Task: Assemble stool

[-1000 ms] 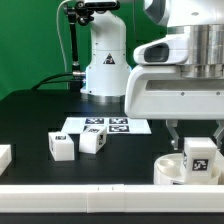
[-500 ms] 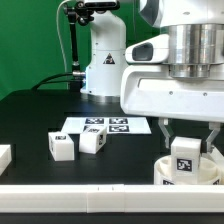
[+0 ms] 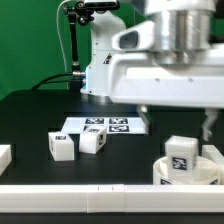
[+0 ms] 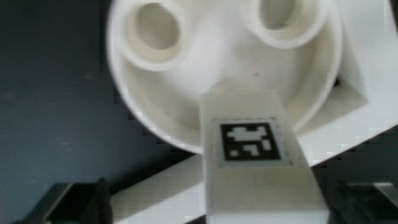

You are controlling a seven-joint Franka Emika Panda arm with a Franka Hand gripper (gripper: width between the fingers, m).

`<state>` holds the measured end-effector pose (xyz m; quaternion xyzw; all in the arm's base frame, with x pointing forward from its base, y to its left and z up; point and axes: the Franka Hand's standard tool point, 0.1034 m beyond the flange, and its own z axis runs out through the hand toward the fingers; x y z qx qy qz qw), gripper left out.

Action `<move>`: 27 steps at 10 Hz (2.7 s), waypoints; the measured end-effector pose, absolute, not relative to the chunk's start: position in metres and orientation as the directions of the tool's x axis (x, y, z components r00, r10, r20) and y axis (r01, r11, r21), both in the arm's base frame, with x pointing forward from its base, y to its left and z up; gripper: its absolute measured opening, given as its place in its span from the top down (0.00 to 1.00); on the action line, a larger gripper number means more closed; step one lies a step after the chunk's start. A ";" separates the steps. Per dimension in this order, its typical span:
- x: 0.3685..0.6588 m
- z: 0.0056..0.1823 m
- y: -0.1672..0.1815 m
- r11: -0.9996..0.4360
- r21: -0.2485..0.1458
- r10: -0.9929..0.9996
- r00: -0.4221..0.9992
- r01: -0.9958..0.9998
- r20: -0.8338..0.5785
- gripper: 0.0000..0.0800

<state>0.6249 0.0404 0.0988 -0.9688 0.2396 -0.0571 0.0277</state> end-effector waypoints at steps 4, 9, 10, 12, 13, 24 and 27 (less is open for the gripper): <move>0.610 0.091 -0.006 -0.910 -0.063 -0.414 0.901 -0.409 0.131 0.19; 0.608 0.090 -0.005 -0.902 -0.070 -0.431 0.894 -0.425 0.125 0.19; 0.600 0.086 -0.007 -0.903 -0.066 -0.430 0.895 -0.425 0.115 0.19; 0.576 0.081 -0.027 -0.918 -0.053 -0.397 0.913 -0.394 0.097 0.19; 0.564 0.078 -0.045 -0.928 -0.043 -0.373 0.924 -0.370 0.087 0.19; 0.509 0.047 -0.074 -0.877 -0.077 -0.471 0.881 -0.474 -0.049 0.19; 0.502 0.046 -0.071 -0.869 -0.085 -0.461 0.861 -0.487 -0.213 0.19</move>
Offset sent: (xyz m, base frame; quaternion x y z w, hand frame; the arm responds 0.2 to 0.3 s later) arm 0.0000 0.0000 0.0000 0.0000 0.0000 0.0000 1.0000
